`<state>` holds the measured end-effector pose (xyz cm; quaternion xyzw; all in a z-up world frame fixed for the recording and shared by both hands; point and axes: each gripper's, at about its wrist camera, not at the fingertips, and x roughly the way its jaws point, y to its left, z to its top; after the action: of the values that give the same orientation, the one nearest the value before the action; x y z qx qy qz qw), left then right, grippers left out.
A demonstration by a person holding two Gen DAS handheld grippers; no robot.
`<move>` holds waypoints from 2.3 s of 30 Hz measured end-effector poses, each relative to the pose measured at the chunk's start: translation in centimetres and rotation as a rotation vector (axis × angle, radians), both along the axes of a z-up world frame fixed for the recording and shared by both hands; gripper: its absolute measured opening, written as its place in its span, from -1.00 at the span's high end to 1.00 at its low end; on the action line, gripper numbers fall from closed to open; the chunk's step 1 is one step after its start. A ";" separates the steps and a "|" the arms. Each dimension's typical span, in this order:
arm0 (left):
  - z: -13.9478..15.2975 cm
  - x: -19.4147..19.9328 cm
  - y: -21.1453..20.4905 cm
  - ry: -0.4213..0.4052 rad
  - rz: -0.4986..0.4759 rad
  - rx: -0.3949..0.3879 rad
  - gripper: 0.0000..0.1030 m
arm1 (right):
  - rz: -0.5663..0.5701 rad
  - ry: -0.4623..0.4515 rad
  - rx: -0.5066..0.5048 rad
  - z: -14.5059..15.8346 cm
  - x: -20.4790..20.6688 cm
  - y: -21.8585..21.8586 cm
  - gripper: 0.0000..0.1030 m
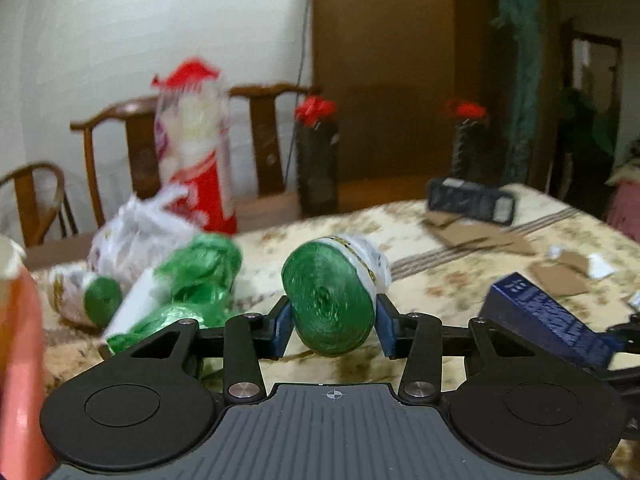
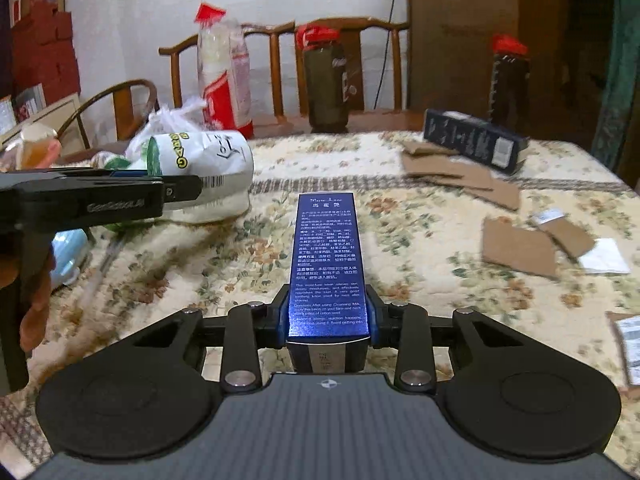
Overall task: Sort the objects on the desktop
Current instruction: 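Grasp the green bag roll with the left gripper while the right holds the blue box, then carry the green roll and the blue box over the pink basin, then open both grippers to drop the roll and box into the basin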
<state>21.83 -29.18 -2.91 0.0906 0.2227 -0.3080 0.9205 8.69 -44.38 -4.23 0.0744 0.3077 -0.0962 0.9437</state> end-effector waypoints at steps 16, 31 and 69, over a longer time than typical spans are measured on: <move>7.7 -9.9 5.8 -0.165 -0.011 -0.088 0.18 | 0.009 -0.128 -0.037 6.0 -6.1 3.8 0.25; 15.7 -13.1 22.0 -0.316 0.306 -0.080 0.15 | 0.294 -0.290 -0.045 14.7 -3.5 18.0 0.25; 14.0 -9.5 35.1 -0.319 0.453 -0.136 -0.86 | 0.411 -0.271 0.123 15.2 5.2 31.3 -0.25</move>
<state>12.31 5.88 11.12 0.0238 0.0687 -0.0906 0.9932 13.90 -13.08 11.00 0.0795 0.1925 0.1275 0.9697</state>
